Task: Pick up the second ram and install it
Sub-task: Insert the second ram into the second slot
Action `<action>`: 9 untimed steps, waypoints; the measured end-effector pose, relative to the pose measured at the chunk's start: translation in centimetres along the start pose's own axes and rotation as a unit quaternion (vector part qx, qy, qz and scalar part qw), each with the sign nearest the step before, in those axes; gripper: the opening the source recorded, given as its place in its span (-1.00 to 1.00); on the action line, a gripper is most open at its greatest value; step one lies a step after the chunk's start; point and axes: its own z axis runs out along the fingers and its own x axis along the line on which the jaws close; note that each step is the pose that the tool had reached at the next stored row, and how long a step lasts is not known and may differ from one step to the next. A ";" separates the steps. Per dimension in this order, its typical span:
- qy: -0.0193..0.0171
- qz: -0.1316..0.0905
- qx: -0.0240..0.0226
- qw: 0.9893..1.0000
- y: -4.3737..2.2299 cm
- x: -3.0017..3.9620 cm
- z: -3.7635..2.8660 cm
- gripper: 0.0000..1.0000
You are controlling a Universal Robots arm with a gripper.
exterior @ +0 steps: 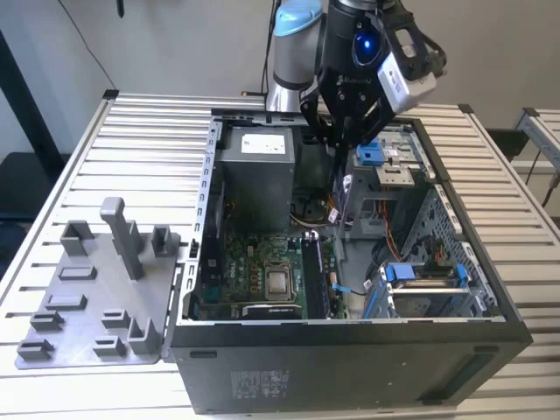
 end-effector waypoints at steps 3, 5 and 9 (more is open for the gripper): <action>0.000 0.000 0.001 1.000 0.00 0.01 0.23 -0.73; 0.000 0.000 0.001 1.000 0.00 0.02 0.39 -0.73; 0.000 0.000 0.003 1.000 0.01 0.03 0.68 -0.73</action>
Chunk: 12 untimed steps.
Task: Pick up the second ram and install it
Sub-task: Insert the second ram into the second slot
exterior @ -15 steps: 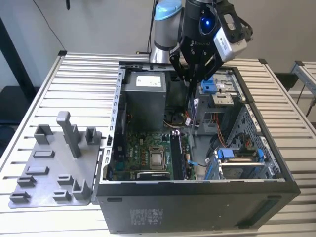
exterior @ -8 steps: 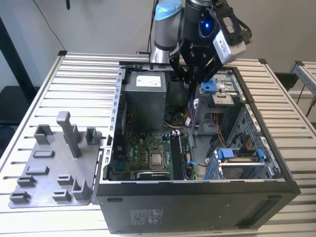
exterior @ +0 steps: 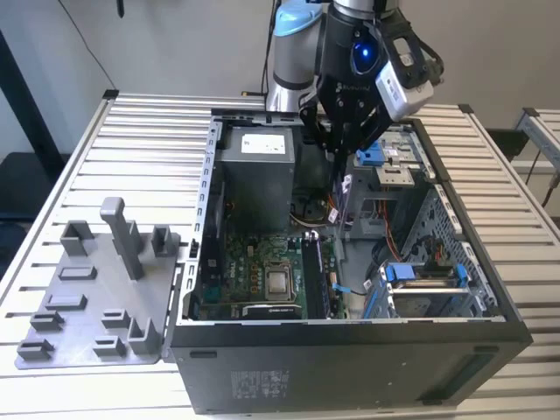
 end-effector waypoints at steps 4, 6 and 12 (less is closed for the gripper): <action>0.000 0.000 0.001 1.000 0.01 0.01 0.30 -0.73; 0.000 0.000 0.002 1.000 0.01 0.02 0.44 -0.73; 0.000 0.000 0.003 1.000 0.01 0.05 0.93 -0.73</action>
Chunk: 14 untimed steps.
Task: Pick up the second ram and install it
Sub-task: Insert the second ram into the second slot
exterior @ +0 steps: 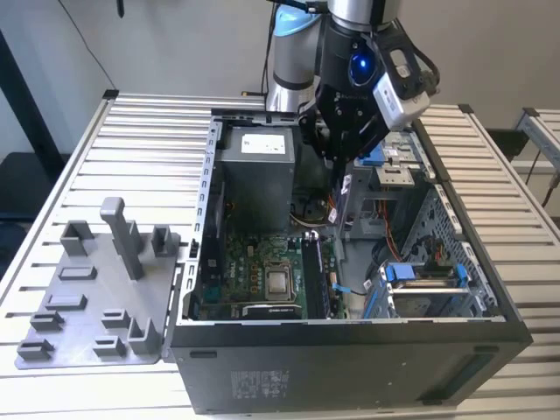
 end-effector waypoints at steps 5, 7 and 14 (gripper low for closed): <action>0.000 0.000 0.000 1.000 0.01 0.03 0.57 -0.73; 0.001 -0.004 0.000 1.000 0.02 0.04 0.85 -0.73; 0.002 -0.019 -0.001 1.000 0.04 0.07 1.97 -0.73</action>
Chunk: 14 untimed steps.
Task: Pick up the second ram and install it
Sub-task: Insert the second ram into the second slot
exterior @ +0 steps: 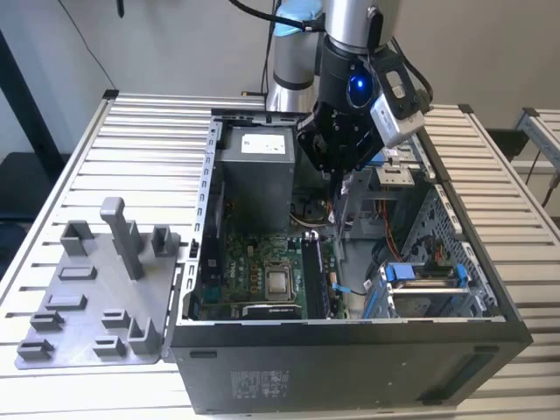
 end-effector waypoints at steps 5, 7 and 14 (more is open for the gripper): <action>0.000 0.000 0.000 1.000 0.02 0.02 0.58 -0.73; 0.000 0.000 0.000 1.000 0.01 0.02 0.59 -0.73; 0.001 0.000 -0.001 1.000 -0.04 0.02 0.64 -0.73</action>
